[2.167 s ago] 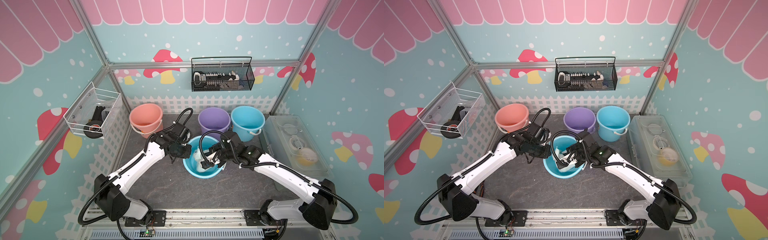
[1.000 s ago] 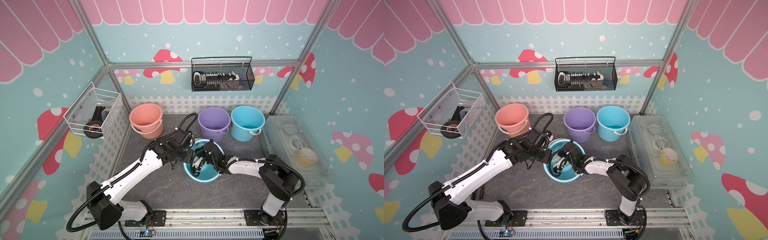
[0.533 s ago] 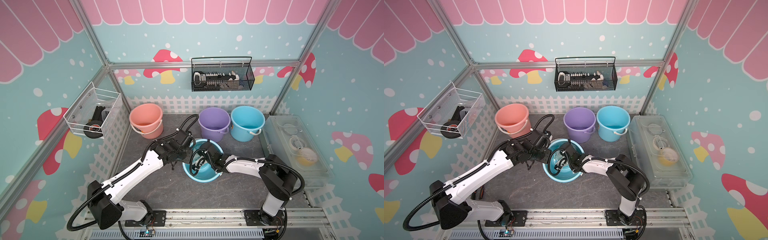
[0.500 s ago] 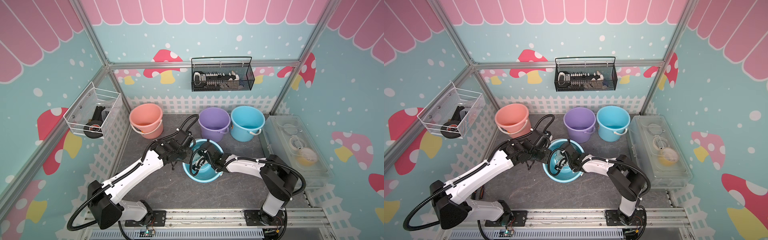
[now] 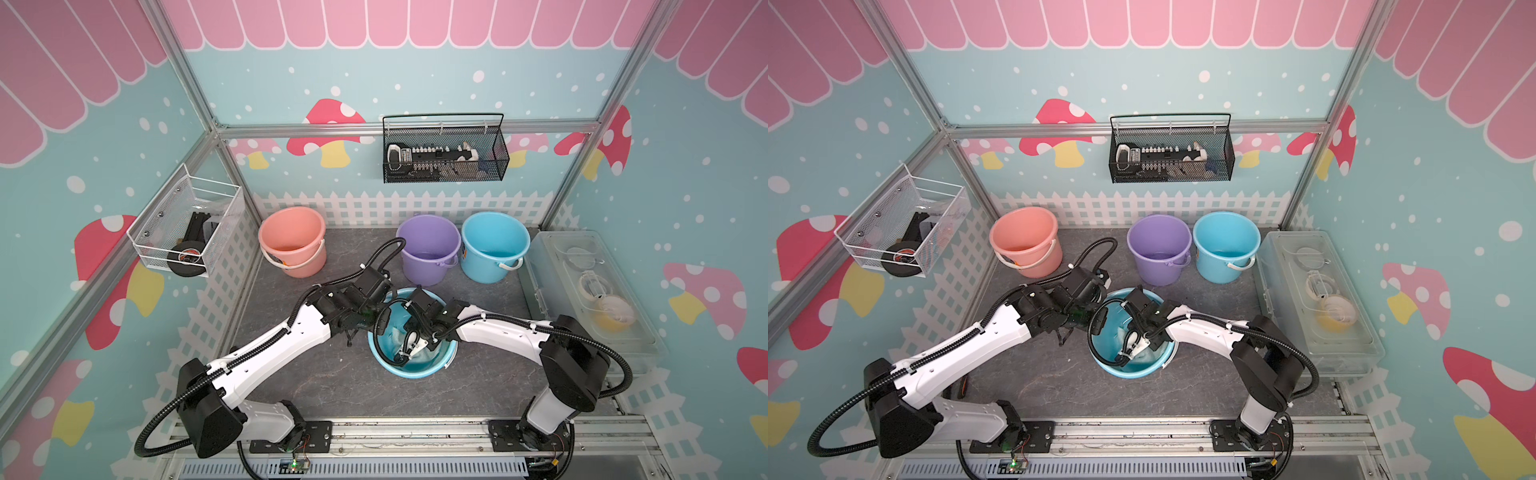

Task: Wipe the inside of the bucket with a cloth
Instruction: Wipe the dirt from the inside of the bucket.

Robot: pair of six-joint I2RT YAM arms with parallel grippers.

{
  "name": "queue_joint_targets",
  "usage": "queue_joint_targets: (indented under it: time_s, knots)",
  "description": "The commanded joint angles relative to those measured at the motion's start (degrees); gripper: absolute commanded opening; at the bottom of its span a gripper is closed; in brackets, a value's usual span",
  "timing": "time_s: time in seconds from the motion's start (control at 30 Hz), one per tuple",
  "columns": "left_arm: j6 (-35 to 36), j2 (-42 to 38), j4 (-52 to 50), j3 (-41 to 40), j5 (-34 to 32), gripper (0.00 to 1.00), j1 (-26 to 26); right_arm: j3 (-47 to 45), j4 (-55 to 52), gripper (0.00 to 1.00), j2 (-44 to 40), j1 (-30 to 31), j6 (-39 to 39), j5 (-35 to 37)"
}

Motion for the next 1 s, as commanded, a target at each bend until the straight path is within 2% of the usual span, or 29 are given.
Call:
queue_joint_targets:
  time_s: [0.0,0.13,0.2,0.4,0.57,0.7,0.8,0.97]
  knots:
    - [-0.96,-4.29,4.27,0.21,-7.41,0.00,0.25,-0.60,-15.70,0.00,0.69,-1.26,1.57,-11.68]
    - [-1.62,-4.85,6.60,-1.35,-6.28,0.00,-0.33,-0.29,-13.94,0.00,0.89,-1.31,0.87,-22.24]
    - [-1.78,-4.90,7.46,-1.85,-5.64,0.00,-0.54,-0.51,-9.82,0.00,1.11,-1.31,1.43,-25.00]
    - [-2.16,-4.49,9.02,-2.43,-3.85,0.00,-0.91,-3.10,10.34,0.00,0.92,-1.22,3.08,-26.48]
    - [-2.63,-4.42,9.37,-2.58,-3.53,0.00,-1.17,-6.76,27.77,0.00,-0.19,-1.14,3.02,-21.24]
    - [-2.95,-4.25,9.59,-2.76,-3.12,0.00,-1.24,-9.24,39.10,0.00,-0.67,-0.92,1.52,-12.55]
    - [-2.97,-4.20,9.63,-2.78,-3.11,0.00,-1.35,-9.79,41.17,0.00,-0.72,-0.61,-2.34,-4.97]
    - [-3.28,-4.17,9.36,-2.78,-3.81,0.00,-1.36,-10.03,36.78,0.00,-1.63,-0.67,-10.48,4.90]
